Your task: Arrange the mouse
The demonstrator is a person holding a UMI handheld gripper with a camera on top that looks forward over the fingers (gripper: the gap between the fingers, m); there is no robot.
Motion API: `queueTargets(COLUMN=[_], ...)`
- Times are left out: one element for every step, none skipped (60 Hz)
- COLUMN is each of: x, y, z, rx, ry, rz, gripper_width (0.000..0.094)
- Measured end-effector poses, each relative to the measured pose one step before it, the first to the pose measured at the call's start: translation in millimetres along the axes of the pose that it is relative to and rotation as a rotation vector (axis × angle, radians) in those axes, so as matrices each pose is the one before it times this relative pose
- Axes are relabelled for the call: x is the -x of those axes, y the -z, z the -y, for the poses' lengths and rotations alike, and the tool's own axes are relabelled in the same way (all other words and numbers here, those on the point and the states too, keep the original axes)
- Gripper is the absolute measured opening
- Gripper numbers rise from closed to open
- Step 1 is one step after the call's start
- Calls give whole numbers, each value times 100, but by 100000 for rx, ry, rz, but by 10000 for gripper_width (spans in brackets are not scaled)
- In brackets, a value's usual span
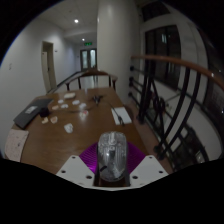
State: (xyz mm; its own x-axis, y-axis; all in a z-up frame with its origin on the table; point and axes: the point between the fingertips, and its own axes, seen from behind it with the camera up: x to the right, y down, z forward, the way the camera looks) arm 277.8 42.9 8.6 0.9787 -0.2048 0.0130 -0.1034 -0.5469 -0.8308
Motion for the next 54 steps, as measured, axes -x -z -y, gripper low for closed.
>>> queueTargets(x=[343,520,752,1055,1307,1475,1682,1703,1763,1677,1671,1753,1850,1558,2584,2093,2081,2054,2023,2043,1929,1728,1530,721,1103,819,884,736,641,471,1714,34,503,387,354,181,88,-5,344,-4,-110,-141,-152,-48,57,-23,-45,38,44,38,43,91,-5,2], y=[738,836,903,960,988,1031,1063,870,767,700,629,535,375,-117,-17,74,5,-127,-175,-316,-443,-605,100,-1538,-698,-709,-698,-644,-607,-639,760,-1375,-503,-484,-409,-391,-308,-298,414,-450,-311,-311,-270,-93,224,-25,54,-18,-18,-12,-20,80,87,132], z=[885,975,1049,1135,1244,1614,1360,1349,1227,1069,1025,931,797,677,784,202,-77,-326,-539,-661,-833,-967,-2044,-126,-748,-773,-883,-797,-865,-943,-2327,-444,-702,-745,-622,-588,-582,-488,-601,-619,-336,-461,-521,-576,873,-214,-145,81,-32,-90,-37,26,-79,-146], rx=[-2613,-2643,-2455,-2406,-2498,-3092,-2709,-2798,-2334,-1992,-1797,-1794,-1776,-1795,-785,-294,220,793,1231,1577,1868,2048,1840,2876,2334,1940,1580,1445,1534,1864,1531,2453,1977,1724,1609,1617,1543,1284,792,267,589,1071,1495,1558,-3409,197,638,-239,312,586,398,647,713,1007], ry=[1026,1077,1123,1240,1062,176,-120,-552,-332,7,113,164,104,-306,-274,-267,-388,-571,-524,-458,-514,-540,-271,-372,-5,102,41,86,514,738,1056,49,-535,-570,-481,-114,564,945,778,530,720,986,863,981,372,911,788,333,477,617,845,1124,1227,1070], rz=[-530,-312,132,739,1241,1808,1704,1576,1235,812,536,677,1095,1574,1779,2112,2193,2250,2318,2292,2060,1718,1593,1368,1170,815,549,227,-71,-186,-361,121,523,645,394,-9,-315,-495,-608,-627,-527,-571,-626,-32,-3,-256,-27,349,515,592,729,882,920,981], gripper_width=[348,347,349,347,345,347,344,345,347,345,347,346,346,347,345,344,345,345,345,346,346,346,346,345,346,345,344,344,342,344,343,343,343,344,343,344,344,345,345,345,344,346,351,361,388,403,427,442,475,492,508,523,557,587])
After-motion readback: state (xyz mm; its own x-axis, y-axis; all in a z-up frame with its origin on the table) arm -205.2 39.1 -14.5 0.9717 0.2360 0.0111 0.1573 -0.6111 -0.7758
